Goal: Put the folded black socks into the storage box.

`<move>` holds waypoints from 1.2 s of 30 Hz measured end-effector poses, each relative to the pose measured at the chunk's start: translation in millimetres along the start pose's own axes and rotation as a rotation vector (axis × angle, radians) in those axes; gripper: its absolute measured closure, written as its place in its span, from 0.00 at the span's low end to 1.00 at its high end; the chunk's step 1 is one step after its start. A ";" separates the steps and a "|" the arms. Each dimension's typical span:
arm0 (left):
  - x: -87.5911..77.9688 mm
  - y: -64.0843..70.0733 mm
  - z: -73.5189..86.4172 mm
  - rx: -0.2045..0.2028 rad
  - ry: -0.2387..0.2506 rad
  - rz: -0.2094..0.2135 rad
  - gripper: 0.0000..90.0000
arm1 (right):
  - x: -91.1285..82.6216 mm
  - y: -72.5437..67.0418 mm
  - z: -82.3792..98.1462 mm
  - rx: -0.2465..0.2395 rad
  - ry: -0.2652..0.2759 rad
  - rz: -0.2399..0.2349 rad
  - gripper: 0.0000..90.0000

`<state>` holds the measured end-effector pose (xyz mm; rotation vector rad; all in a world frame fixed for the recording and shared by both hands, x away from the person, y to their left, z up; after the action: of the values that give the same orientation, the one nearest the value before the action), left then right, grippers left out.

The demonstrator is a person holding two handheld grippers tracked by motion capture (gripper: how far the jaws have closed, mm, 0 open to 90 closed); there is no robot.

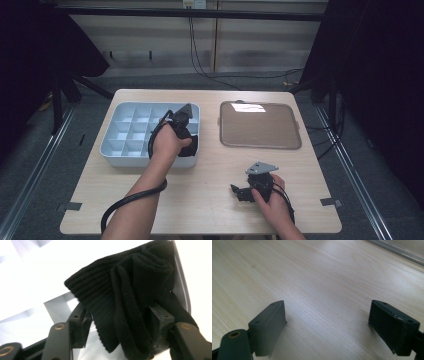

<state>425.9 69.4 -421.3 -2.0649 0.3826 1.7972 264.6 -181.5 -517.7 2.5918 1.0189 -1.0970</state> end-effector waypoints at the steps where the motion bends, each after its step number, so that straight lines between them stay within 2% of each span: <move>1: -1.4 -0.9 -0.1 0.007 0.011 0.000 0.45 | 0.0 0.0 0.0 0.000 0.000 0.000 0.15; 2: -4.8 -2.2 -0.6 0.015 0.026 -0.013 0.41 | 0.0 0.0 0.0 0.000 0.000 0.000 0.15; 5: -8.6 -1.9 -1.3 0.014 0.043 -0.018 0.40 | 0.0 -0.1 0.0 0.001 -0.001 0.000 0.15; 7: -14.5 -1.6 -3.0 0.036 0.056 -0.029 0.39 | 0.0 0.0 0.0 0.000 0.000 0.000 0.15; 10: -18.6 -2.0 -4.1 0.039 0.065 -0.024 0.39 | 0.0 0.0 0.0 0.000 0.000 0.000 0.15; 17: -35.1 -6.1 -6.9 0.016 0.093 -0.018 0.39 | 0.0 0.1 0.0 -0.002 0.000 0.000 0.15; 18: -39.9 -5.5 -7.6 0.011 0.111 -0.010 0.41 | 0.0 0.0 0.0 0.000 0.000 0.000 0.15; 21: -41.9 -3.5 -7.9 0.028 0.108 -0.007 0.56 | 0.0 0.0 0.0 0.000 0.000 0.000 0.15; 22: -41.2 -1.2 -8.9 0.031 0.115 0.008 0.61 | 0.0 0.1 0.0 -0.002 0.000 0.000 0.15; 23: -41.2 -1.2 -8.9 0.031 0.115 0.008 0.65 | 0.0 0.1 0.0 -0.002 0.000 0.000 0.15; 24: -39.3 0.9 -10.2 0.052 0.120 -0.016 0.69 | 0.0 0.0 0.0 0.000 0.000 0.000 0.15; 26: -37.6 1.8 -10.8 0.046 0.125 -0.004 0.80 | 0.0 0.0 0.0 0.000 0.000 0.000 0.15; 27: -36.0 2.1 -11.5 0.052 0.122 -0.003 0.80 | 0.0 0.0 0.0 0.000 0.000 0.000 0.15; 28: -31.8 2.7 -12.7 0.067 0.126 -0.018 0.84 | 0.2 0.0 0.0 -0.001 0.001 0.001 0.15; 31: -26.0 4.0 -12.8 0.055 0.107 -0.005 0.88 | 0.1 0.2 -0.1 -0.003 0.000 0.000 0.15; 32: -21.5 3.9 -13.0 0.063 0.100 -0.019 0.91 | 0.1 0.2 -0.1 -0.003 0.000 0.000 0.15; 36: -13.9 4.6 -12.2 0.068 0.076 -0.025 0.93 | 0.3 0.0 0.0 -0.002 0.002 0.000 0.15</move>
<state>432.7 59.2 -406.7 -2.0864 0.4319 1.6714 264.8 -181.3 -517.9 2.5920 1.0191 -1.0937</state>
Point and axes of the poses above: each handheld gripper's, and its own axes: x roughly forward along the jaws, z roughly out of its underside, y roughly to its right, the point moved 1 cm from there along x, roughly forward along the jaws, and after that the axes turned 8 degrees about -z, right-handed, at the moved point
